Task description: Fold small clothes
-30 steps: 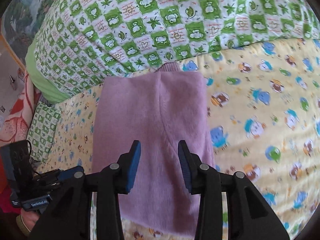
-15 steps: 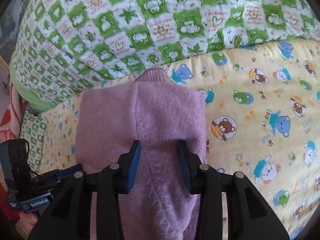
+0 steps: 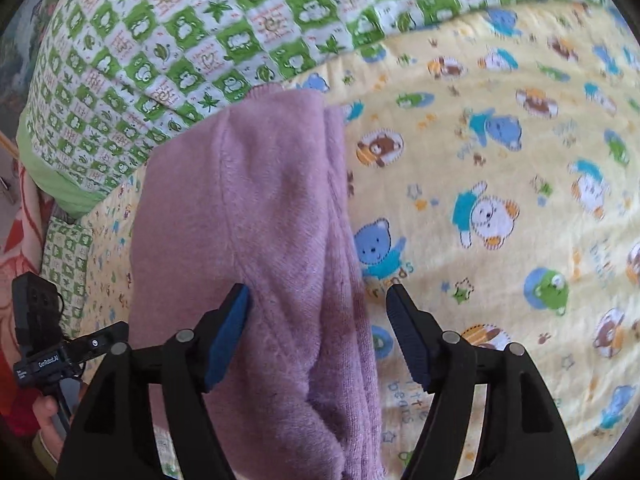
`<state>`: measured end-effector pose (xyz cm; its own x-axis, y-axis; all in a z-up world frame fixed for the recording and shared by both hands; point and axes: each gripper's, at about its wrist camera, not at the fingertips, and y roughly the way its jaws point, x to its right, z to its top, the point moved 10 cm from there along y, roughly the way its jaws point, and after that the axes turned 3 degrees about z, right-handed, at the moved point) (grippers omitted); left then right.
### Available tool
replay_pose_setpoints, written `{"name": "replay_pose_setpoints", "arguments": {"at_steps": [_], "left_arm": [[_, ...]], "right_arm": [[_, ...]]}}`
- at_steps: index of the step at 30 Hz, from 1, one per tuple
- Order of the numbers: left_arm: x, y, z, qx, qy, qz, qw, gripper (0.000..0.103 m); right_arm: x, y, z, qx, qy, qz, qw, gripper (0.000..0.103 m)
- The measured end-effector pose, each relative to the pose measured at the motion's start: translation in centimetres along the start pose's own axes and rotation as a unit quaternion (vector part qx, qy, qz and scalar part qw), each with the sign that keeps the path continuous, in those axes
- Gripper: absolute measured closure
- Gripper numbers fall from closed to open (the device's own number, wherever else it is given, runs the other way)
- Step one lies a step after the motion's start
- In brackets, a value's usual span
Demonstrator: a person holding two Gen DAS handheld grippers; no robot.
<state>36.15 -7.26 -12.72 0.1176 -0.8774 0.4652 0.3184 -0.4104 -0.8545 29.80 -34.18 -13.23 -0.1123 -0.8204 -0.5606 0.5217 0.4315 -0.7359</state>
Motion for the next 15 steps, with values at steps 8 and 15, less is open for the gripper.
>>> {"name": "replay_pose_setpoints", "arguments": {"at_steps": [8, 15], "left_arm": [[0.6, 4.0, 0.3, -0.048, -0.051, -0.061, 0.9957, 0.022], [2.1, 4.1, 0.7, -0.033, -0.024, -0.077, 0.9962, 0.049]], "right_arm": [[-0.4, 2.0, 0.0, -0.046, -0.002, 0.06, 0.997, 0.032], [-1.6, 2.1, -0.9, -0.07, -0.003, 0.09, 0.994, 0.065]]}}
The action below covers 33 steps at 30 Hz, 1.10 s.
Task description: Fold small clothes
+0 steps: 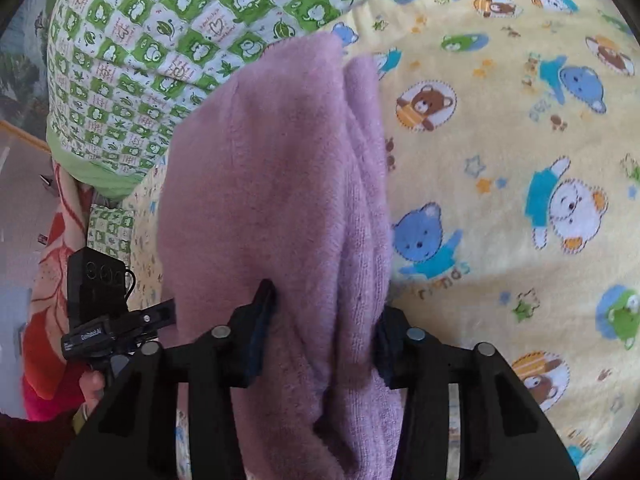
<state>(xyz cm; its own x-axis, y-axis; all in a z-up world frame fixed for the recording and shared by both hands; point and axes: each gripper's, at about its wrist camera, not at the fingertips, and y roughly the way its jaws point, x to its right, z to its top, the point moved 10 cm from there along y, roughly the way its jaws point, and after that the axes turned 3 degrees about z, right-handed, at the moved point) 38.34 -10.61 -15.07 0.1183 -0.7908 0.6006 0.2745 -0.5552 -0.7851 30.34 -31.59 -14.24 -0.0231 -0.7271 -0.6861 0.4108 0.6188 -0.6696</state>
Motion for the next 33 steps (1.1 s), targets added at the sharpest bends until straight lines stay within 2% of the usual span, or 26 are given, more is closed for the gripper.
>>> {"name": "replay_pose_setpoints", "arguments": {"at_steps": [2, 8, 11, 18, 23, 28, 33], "left_arm": [[0.3, -0.7, -0.1, 0.008, 0.005, -0.006, 0.9999, 0.055], [1.8, -3.9, -0.1, 0.041, 0.028, -0.005, 0.9988, 0.061], [2.3, -6.9, 0.0, 0.066, 0.039, -0.003, 0.997, 0.062], [0.7, -14.8, -0.6, 0.118, 0.043, 0.008, 0.992, 0.064], [-3.8, -20.1, -3.5, 0.138, 0.028, 0.036, 0.9894, 0.064], [-7.7, -23.0, -6.4, 0.15, 0.0, 0.053, 0.9872, 0.065], [-11.2, -24.3, -9.2, 0.147, -0.019, 0.065, 0.9869, 0.065]], "right_arm": [[-0.6, -0.5, 0.1, 0.008, -0.002, -0.002, 1.0, 0.069], [-3.9, -2.1, 0.0, 0.038, -0.021, -0.003, 0.999, 0.072], [-6.7, -2.7, -0.1, 0.051, -0.041, 0.005, 0.998, 0.073], [-13.6, -2.4, -2.2, 0.056, -0.077, 0.041, 0.995, 0.074], [-18.3, -0.1, -4.6, 0.041, -0.096, 0.068, 0.992, 0.074], [-21.9, 3.0, -8.0, 0.01, -0.113, 0.086, 0.99, 0.074], [-23.2, 5.6, -10.6, -0.018, -0.12, 0.087, 0.989, 0.074]]}}
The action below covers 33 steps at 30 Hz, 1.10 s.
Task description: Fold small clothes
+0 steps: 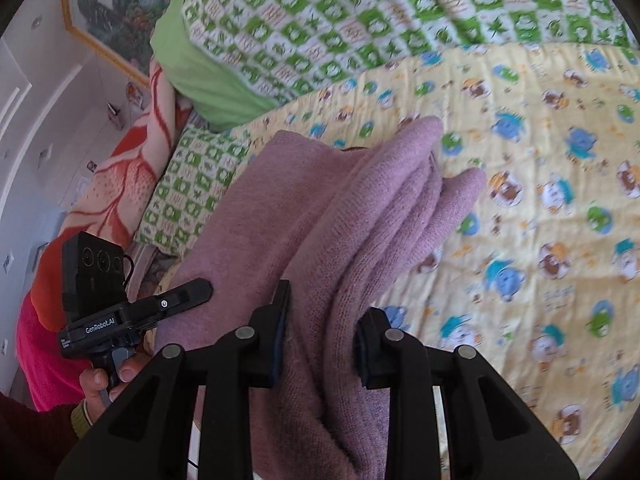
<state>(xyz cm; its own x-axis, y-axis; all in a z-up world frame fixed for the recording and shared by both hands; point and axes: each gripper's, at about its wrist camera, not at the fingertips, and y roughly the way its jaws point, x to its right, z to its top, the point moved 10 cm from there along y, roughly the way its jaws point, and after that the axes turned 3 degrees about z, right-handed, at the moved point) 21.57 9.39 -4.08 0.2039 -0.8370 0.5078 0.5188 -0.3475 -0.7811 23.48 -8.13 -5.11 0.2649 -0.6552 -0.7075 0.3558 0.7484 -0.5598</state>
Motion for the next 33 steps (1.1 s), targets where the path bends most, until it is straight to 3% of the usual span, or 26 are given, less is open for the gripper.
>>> {"name": "replay_pose_setpoints", "arguments": {"at_steps": [11, 15, 17, 20, 33], "left_arm": [[-4.0, 1.8, -3.7, -0.03, -0.013, 0.016, 0.9993, 0.064], [-4.9, 2.3, -4.1, -0.037, -0.012, 0.02, 0.999, 0.06], [-5.1, 2.4, -4.1, -0.038, -0.008, 0.027, 0.9989, 0.057], [-5.2, 2.1, -4.1, -0.039, -0.007, 0.035, 0.9986, 0.053], [-5.4, -1.4, -5.3, -0.032, 0.025, 0.075, 0.9964, 0.054]], "right_arm": [[4.0, 1.6, -3.4, -0.04, 0.055, -0.018, 0.998, 0.073], [5.5, 1.9, -4.2, -0.047, 0.081, -0.021, 0.995, 0.068], [5.7, 1.9, -4.2, -0.046, 0.082, -0.029, 0.995, 0.061], [5.6, 1.7, -4.3, -0.044, 0.08, -0.043, 0.995, 0.055], [4.5, -3.6, -4.8, 0.023, 0.05, -0.123, 0.991, 0.054]]}}
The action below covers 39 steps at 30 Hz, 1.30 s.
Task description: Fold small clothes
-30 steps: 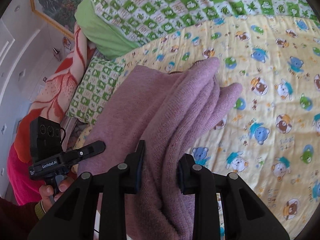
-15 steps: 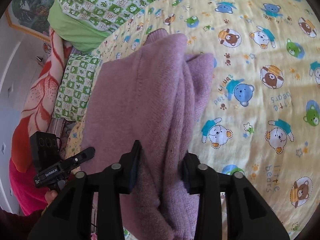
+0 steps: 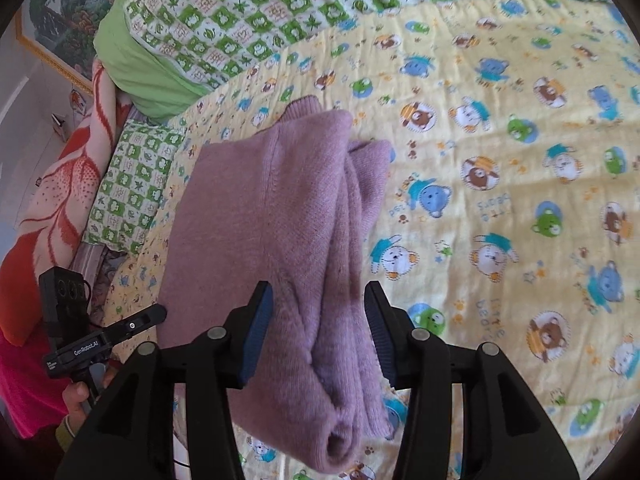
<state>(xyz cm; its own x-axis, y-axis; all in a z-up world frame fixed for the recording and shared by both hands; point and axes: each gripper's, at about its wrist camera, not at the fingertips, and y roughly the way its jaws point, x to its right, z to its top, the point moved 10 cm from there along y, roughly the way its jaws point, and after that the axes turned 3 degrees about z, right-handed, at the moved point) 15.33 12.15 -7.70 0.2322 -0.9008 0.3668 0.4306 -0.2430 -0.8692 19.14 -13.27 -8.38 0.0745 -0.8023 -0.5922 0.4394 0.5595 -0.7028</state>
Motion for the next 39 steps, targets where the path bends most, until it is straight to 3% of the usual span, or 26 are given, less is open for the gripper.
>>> {"name": "replay_pose_setpoints", "arguments": {"at_steps": [6, 10, 14, 19, 20, 22, 24, 28, 30, 35, 36, 37, 39], "left_arm": [[0.2, -0.7, -1.5, 0.001, 0.025, 0.021, 0.9995, 0.054], [0.9, -0.5, -2.0, -0.004, 0.043, 0.027, 0.9987, 0.054], [0.8, -0.4, -2.2, -0.007, 0.042, 0.024, 0.9988, 0.053], [0.3, 0.6, -2.4, -0.017, 0.032, 0.026, 0.999, 0.053], [0.3, 0.8, -2.4, -0.019, 0.031, 0.028, 0.9989, 0.053], [0.4, 1.1, -2.3, -0.022, 0.031, 0.033, 0.9987, 0.053], [0.7, 1.0, -2.2, -0.021, 0.036, 0.034, 0.9986, 0.053], [1.2, 1.5, -2.5, -0.027, 0.046, 0.034, 0.998, 0.05], [1.3, 2.1, -2.9, -0.036, 0.044, 0.031, 0.9979, 0.049], [1.1, 3.1, -3.8, -0.05, 0.048, 0.033, 0.9971, 0.045], [1.0, 3.1, -3.8, -0.051, 0.047, 0.032, 0.9971, 0.045], [0.9, 2.9, -3.7, -0.051, 0.047, 0.031, 0.9971, 0.045], [0.8, 2.3, -3.4, -0.047, 0.052, 0.035, 0.9969, 0.045]], "right_arm": [[-1.6, -2.3, -0.5, 0.031, -0.033, -0.01, 0.999, 0.054], [-2.9, -1.5, -1.9, -0.001, -0.062, -0.025, 0.998, 0.054], [-1.5, -1.5, -3.2, -0.007, -0.033, -0.038, 0.999, 0.054], [0.0, 0.4, -4.1, -0.04, 0.023, 0.003, 0.999, 0.054], [-0.1, 0.9, -3.9, -0.047, 0.029, 0.017, 0.998, 0.056], [-0.7, 1.6, -3.8, -0.063, 0.02, 0.032, 0.997, 0.084], [-1.6, 1.2, -2.8, -0.054, -0.014, 0.018, 0.998, 0.087], [-4.2, -1.9, -0.3, -0.005, -0.07, 0.03, 0.997, 0.088], [-3.0, -1.2, -0.9, -0.027, -0.092, -0.005, 0.995, 0.088], [0.6, 1.8, -3.8, -0.073, -0.041, -0.011, 0.996, 0.083], [1.0, 1.9, -4.1, -0.074, -0.023, -0.01, 0.997, 0.076], [1.4, 1.7, -4.2, -0.073, -0.007, -0.014, 0.997, 0.063], [1.5, 0.7, -3.9, -0.061, 0.004, -0.022, 0.998, 0.056]]}}
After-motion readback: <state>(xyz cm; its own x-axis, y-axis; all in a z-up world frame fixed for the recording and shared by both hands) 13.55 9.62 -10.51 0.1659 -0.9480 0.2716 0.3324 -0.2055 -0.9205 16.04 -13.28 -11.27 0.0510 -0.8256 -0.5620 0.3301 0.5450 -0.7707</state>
